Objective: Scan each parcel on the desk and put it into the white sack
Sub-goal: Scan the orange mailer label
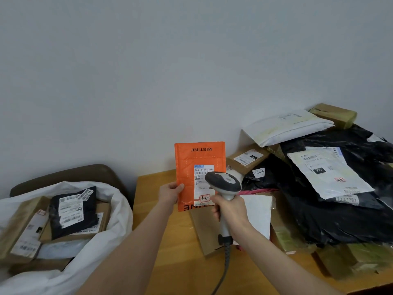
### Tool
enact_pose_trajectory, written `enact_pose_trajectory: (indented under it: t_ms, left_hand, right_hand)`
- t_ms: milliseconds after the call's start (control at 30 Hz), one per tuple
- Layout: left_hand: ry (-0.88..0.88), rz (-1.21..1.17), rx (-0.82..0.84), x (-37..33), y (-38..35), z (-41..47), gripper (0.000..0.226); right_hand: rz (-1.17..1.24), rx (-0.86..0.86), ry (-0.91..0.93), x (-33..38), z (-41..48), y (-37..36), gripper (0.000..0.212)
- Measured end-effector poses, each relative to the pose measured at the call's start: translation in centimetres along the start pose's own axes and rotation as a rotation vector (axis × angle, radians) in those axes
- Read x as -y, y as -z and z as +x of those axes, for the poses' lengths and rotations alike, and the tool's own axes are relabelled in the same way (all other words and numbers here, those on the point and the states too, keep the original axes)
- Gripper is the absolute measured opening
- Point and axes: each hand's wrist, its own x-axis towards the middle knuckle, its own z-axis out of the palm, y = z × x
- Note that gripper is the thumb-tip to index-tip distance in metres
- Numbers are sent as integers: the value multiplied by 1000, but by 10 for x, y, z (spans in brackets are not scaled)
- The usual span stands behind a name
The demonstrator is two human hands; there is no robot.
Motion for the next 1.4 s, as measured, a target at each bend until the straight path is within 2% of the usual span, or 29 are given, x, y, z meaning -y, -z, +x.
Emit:
enact_pose_trajectory:
  t_ms: [133,267,333,500,633,700,733,833,867,967,1067,1133,1233,1400]
  left_hand:
    - [-40,20,-62,1,40,-7,34]
    - [-109,96,-172,6,122,-12,25]
    - [-109,136,-239,9,172,-12,30]
    - [-178,450,-413,22,301,-5,31]
    - [-229,629,-508,34,393,5,31]
    - [-220,739,-479,41,425,14,32]
    - [-200,825,-414,45,435,19,32]
    - [-135,1181,-135,61,445,32,29]
    - [-133,1262,-96,66,445,37,28]
    - [-196,1401,-166,80,441,52,33]
    - [-367,1424,-216,94,428,62,58]
    - [-417,1439,-178,104,418,67,66]
    - [-401,1530,-141,120,410,74,64]
    - [-257,1529,-158,121,418,80,67]
  right_hand:
    - [-38,68,15,1,12,-30,12]
    - [-74,160,8,-7,13,-90,11]
    - [-95,211,-3,-16,5,-126,13]
    - [-125,244,-63,-44,-17,-219,19]
    - [-111,230,-157,-75,-29,-288,6]
    - [-131,205,-183,-94,-30,-313,16]
    - [-135,184,-197,-103,-31,-323,24]
    - [-208,86,-231,-129,-36,-340,41]
    - [-237,52,-242,-136,-37,-343,45]
    - [-280,-24,-273,-155,-38,-349,58]
    - [-282,-56,-309,-166,-32,-358,68]
    - [-235,-81,-353,-170,-28,-364,61]
    - [-176,-101,-390,-166,-18,-370,36]
    - [-230,-100,-269,-133,-12,-376,19]
